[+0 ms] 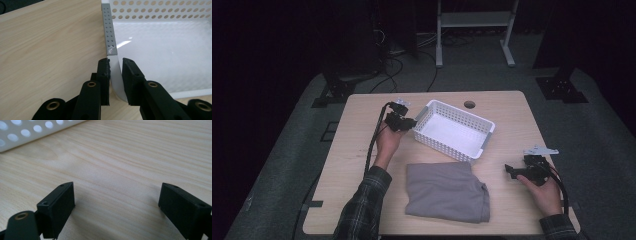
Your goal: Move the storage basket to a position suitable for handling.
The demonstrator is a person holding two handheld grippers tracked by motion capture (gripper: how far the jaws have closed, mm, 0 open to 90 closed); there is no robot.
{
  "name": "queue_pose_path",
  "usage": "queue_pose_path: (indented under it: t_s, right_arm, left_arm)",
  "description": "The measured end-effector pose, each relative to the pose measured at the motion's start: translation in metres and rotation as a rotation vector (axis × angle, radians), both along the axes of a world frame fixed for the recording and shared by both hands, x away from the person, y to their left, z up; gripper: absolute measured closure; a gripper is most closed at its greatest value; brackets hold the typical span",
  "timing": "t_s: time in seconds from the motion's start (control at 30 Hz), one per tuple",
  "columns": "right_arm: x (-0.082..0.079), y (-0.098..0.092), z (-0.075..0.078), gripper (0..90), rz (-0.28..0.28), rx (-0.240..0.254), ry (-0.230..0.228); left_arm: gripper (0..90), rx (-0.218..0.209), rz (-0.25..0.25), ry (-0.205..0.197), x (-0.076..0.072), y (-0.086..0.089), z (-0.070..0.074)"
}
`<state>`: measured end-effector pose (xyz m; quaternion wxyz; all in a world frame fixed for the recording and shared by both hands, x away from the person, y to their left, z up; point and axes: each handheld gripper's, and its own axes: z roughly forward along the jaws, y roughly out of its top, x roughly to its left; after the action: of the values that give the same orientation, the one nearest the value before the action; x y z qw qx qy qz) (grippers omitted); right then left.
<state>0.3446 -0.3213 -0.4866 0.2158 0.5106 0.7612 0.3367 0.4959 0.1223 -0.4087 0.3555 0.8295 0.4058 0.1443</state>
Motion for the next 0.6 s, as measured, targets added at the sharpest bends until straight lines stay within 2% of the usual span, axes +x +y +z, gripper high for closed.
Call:
queue_pose_path:
  t_s: [0.37, 0.6]
  right_arm:
    - [0.0, 0.0, 0.0, 12.5, 0.0, 0.0, 0.0]
    - [0.0, 0.0, 0.0, 12.5, 0.0, 0.0, 0.0]
  left_arm:
    - [75.9, -0.012, -0.054, -0.003, -0.006, -0.027, -0.001]
    - [75.8, -0.022, -0.082, -0.001, -0.009, -0.038, -0.002]
